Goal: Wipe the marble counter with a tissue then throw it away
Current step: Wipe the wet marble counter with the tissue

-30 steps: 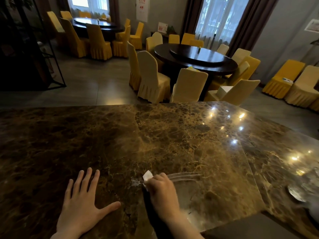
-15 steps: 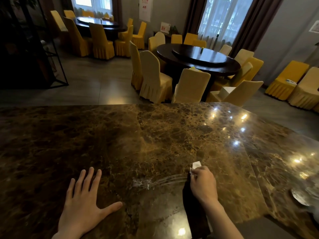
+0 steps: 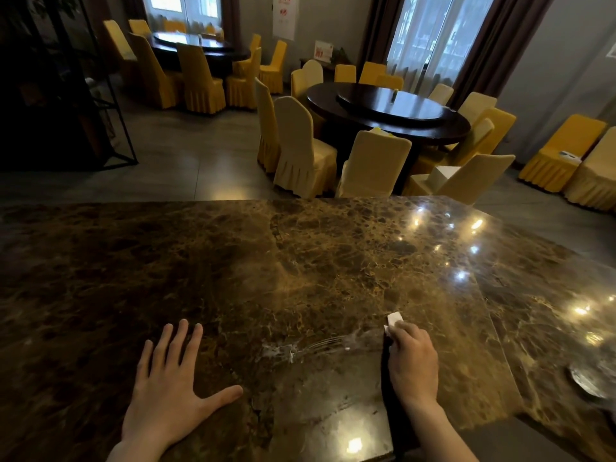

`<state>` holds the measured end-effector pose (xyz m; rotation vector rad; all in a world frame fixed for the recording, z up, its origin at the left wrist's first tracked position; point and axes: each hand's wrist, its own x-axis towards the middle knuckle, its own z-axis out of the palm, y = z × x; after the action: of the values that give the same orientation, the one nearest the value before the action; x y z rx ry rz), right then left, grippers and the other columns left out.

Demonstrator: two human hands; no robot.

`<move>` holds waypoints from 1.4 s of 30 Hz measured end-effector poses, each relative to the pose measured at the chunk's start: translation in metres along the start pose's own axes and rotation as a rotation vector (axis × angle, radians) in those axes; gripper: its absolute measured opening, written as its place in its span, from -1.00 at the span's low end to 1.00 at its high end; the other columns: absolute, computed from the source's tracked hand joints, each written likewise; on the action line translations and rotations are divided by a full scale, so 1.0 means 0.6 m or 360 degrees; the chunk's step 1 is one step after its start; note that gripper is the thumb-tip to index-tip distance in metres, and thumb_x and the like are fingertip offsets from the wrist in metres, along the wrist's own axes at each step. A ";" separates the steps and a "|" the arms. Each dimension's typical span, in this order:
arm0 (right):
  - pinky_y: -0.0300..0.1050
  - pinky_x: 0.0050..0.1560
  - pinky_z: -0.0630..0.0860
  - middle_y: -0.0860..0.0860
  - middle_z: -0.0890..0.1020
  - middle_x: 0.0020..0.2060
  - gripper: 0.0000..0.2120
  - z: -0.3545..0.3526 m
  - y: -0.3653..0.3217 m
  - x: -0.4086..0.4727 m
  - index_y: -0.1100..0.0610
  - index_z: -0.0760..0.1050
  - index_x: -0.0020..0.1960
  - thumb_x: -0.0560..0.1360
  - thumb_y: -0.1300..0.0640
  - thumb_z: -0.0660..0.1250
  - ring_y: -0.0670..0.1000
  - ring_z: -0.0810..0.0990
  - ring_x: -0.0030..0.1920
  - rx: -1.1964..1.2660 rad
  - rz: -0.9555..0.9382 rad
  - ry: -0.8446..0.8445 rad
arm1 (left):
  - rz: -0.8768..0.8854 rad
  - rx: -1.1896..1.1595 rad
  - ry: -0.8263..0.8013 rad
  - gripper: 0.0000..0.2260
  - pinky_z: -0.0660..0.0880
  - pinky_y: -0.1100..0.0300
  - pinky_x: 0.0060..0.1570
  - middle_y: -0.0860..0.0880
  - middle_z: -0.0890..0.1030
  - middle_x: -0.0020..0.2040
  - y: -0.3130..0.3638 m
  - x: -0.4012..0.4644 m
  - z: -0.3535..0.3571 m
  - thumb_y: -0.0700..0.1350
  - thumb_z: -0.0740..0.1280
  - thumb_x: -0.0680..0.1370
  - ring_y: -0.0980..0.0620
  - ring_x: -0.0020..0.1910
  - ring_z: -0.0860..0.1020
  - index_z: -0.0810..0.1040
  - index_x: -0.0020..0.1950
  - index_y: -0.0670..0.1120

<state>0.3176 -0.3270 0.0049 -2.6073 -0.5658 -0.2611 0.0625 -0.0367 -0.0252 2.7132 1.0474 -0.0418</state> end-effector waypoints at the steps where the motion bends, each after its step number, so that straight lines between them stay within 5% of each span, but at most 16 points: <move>1: 0.07 -0.01 0.58 0.12 0.72 0.02 -0.70 0.005 -0.011 -0.006 0.26 0.69 0.11 0.42 0.47 0.43 0.18 0.59 0.02 -0.0015 -0.0019 -0.0018 | 0.0000 0.0000 0.0001 0.23 -0.33 -0.13 0.63 0.05 -0.36 0.64 -0.001 0.000 0.001 0.81 -0.14 0.15 0.01 0.59 -0.44 -0.39 0.59 0.11; 9: -0.12 -0.29 0.49 -0.06 0.72 -0.20 -0.78 0.044 -0.139 -0.070 0.09 0.71 -0.06 0.35 0.32 0.53 0.03 0.50 -0.16 0.0150 -0.0631 -0.0205 | 0.0002 -0.0006 -0.0028 0.24 -0.30 -0.15 0.63 0.04 -0.34 0.65 -0.003 -0.001 -0.003 0.81 -0.17 0.13 0.00 0.60 -0.41 -0.38 0.59 0.10; 12: -0.13 -0.25 0.37 0.04 0.69 -0.25 -0.75 0.022 -0.092 -0.032 0.13 0.73 -0.05 0.35 0.40 0.53 0.07 0.53 -0.19 0.0307 -0.0191 0.0010 | 0.0002 -0.0008 -0.0041 0.24 -0.30 -0.15 0.64 0.04 -0.37 0.64 0.000 -0.001 -0.006 0.81 -0.20 0.12 0.00 0.60 -0.42 -0.40 0.58 0.10; 15: -0.02 -0.14 0.47 0.15 0.73 -0.14 -0.81 -0.009 -0.015 0.020 0.20 0.72 0.02 0.45 0.38 0.47 0.21 0.61 -0.12 0.0258 0.0234 0.0232 | -0.0003 -0.0001 -0.0064 0.25 -0.31 -0.15 0.63 0.03 -0.37 0.65 0.002 -0.002 -0.009 0.81 -0.20 0.11 -0.01 0.60 -0.42 -0.41 0.58 0.09; 18: 0.00 -0.16 0.49 0.13 0.66 -0.13 -0.74 -0.017 0.032 0.042 0.23 0.69 0.12 0.47 0.39 0.41 0.19 0.57 -0.10 -0.0022 0.0402 0.0086 | -0.0007 -0.0006 -0.0065 0.25 -0.32 -0.15 0.63 0.02 -0.36 0.65 0.003 -0.003 -0.011 0.81 -0.20 0.11 -0.02 0.60 -0.42 -0.40 0.58 0.09; 22: -0.06 -0.18 0.39 0.00 0.45 -0.17 -0.71 0.007 0.000 0.029 0.15 0.67 0.17 0.53 0.35 0.32 0.05 0.40 -0.12 -0.0147 0.0165 -0.0111 | -0.0001 -0.0003 -0.0053 0.26 -0.31 -0.15 0.63 0.02 -0.35 0.65 0.005 -0.004 -0.013 0.81 -0.21 0.11 -0.02 0.60 -0.42 -0.39 0.59 0.08; 26: -0.11 -0.09 0.45 -0.01 0.52 -0.03 -0.76 0.030 -0.067 0.007 0.12 0.66 0.15 0.56 0.28 0.30 0.02 0.43 -0.01 -0.0046 -0.0135 -0.0238 | -0.0006 -0.0009 -0.0063 0.25 -0.33 -0.14 0.63 0.03 -0.37 0.64 0.004 -0.004 -0.012 0.81 -0.19 0.12 0.00 0.59 -0.43 -0.40 0.58 0.09; 30: -0.17 -0.04 0.50 -0.07 0.55 -0.11 -0.84 0.029 -0.087 -0.007 0.09 0.65 -0.07 0.57 0.14 0.29 -0.05 0.45 -0.07 0.0065 -0.0363 -0.0337 | -0.0009 0.0016 -0.0055 0.24 -0.34 -0.14 0.63 0.04 -0.38 0.64 0.002 -0.002 -0.008 0.81 -0.18 0.13 0.00 0.58 -0.44 -0.41 0.58 0.10; 34: -0.13 -0.19 0.48 -0.06 0.52 -0.22 -0.77 0.008 -0.057 0.013 0.08 0.55 -0.19 0.56 -0.04 0.37 -0.04 0.49 -0.18 0.0069 -0.0156 -0.0175 | -0.0006 0.0006 -0.0040 0.23 -0.34 -0.14 0.62 0.05 -0.39 0.63 0.002 -0.002 -0.006 0.81 -0.18 0.13 0.01 0.58 -0.45 -0.40 0.59 0.11; 38: -0.01 -0.19 0.49 0.09 0.64 -0.17 -0.93 0.001 -0.018 0.037 0.16 0.56 -0.12 0.50 0.23 0.45 0.17 0.60 -0.14 0.0095 0.0152 0.0084 | -0.0006 -0.0021 -0.0031 0.23 -0.33 -0.14 0.63 0.05 -0.40 0.62 0.001 -0.003 -0.006 0.81 -0.16 0.13 0.01 0.58 -0.45 -0.41 0.58 0.11; 42: 0.06 -0.07 0.55 0.17 0.68 -0.15 -0.93 -0.011 0.032 0.058 0.18 0.60 -0.07 0.48 0.30 0.46 0.22 0.63 -0.11 0.0224 0.0518 0.0302 | -0.0006 -0.0029 -0.0026 0.23 -0.33 -0.13 0.63 0.06 -0.40 0.62 0.002 -0.003 -0.006 0.81 -0.16 0.13 0.02 0.58 -0.45 -0.41 0.58 0.12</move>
<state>0.3563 -0.3335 0.0129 -2.4550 -0.0876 -0.3429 0.0616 -0.0382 -0.0210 2.6900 1.0429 -0.0548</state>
